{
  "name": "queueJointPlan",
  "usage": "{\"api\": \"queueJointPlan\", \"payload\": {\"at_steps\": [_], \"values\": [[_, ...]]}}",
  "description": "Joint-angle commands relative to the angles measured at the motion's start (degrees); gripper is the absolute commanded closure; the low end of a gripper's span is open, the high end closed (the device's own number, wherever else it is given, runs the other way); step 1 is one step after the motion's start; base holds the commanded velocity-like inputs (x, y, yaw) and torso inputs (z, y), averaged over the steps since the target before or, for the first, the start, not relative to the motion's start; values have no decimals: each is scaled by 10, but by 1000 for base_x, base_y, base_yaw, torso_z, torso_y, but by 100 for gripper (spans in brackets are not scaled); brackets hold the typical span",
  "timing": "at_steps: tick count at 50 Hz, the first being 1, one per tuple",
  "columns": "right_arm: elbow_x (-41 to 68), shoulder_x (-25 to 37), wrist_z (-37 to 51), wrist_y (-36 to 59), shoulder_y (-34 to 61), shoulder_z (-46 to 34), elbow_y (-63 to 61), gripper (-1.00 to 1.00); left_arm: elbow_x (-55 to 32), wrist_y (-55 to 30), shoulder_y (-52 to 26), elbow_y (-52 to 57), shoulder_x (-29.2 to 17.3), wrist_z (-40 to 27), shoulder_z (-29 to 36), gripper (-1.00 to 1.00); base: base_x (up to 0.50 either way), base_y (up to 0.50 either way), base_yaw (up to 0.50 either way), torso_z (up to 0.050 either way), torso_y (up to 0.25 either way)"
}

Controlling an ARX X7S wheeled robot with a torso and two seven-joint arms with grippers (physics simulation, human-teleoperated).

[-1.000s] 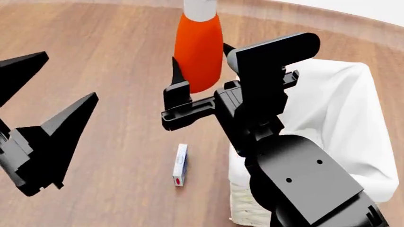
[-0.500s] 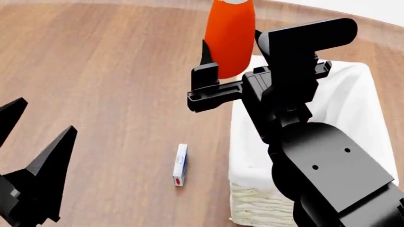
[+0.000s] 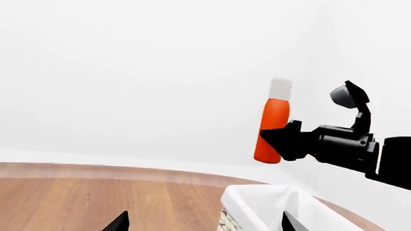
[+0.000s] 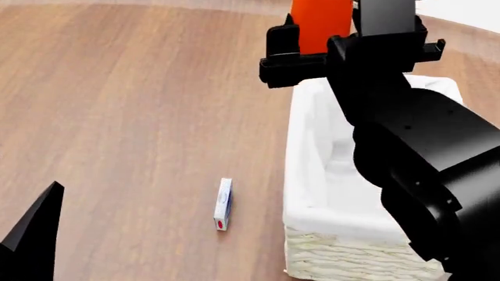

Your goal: Pick up the ketchup, and put it in the basket.

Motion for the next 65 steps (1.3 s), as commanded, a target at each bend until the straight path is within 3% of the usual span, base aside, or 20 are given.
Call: {"api": "queueJointPlan", "payload": {"at_steps": [1,9,14,16,27,37,44,65], "values": [[-5,-20,-4,69,75,22,65,100,16,22,22,13,10,13,-20,-100,0,0,0,0,0],[8,-38,11,122,133,27,139,100,17,33,31,8,17,22,-17,-100,0,0,0,0,1],[-35,-47,51,170,175,-21,176,100,20,39,35,6,20,26,-17,-100,0,0,0,0,0],[4,-62,46,190,187,19,226,100,27,47,43,2,24,32,-16,-100,0,0,0,0,0],[18,-95,86,230,268,60,397,100,24,45,41,7,26,29,-10,-100,0,0,0,1,0],[18,-117,81,192,316,87,515,100,26,45,40,6,29,32,-2,-100,0,0,0,0,1],[-32,-151,31,140,374,61,672,100,24,44,37,5,28,30,0,-100,0,0,0,0,0],[-367,-195,36,191,360,318,673,100,-11,51,42,7,24,29,-15,-100,0,0,0,0,0]]}}
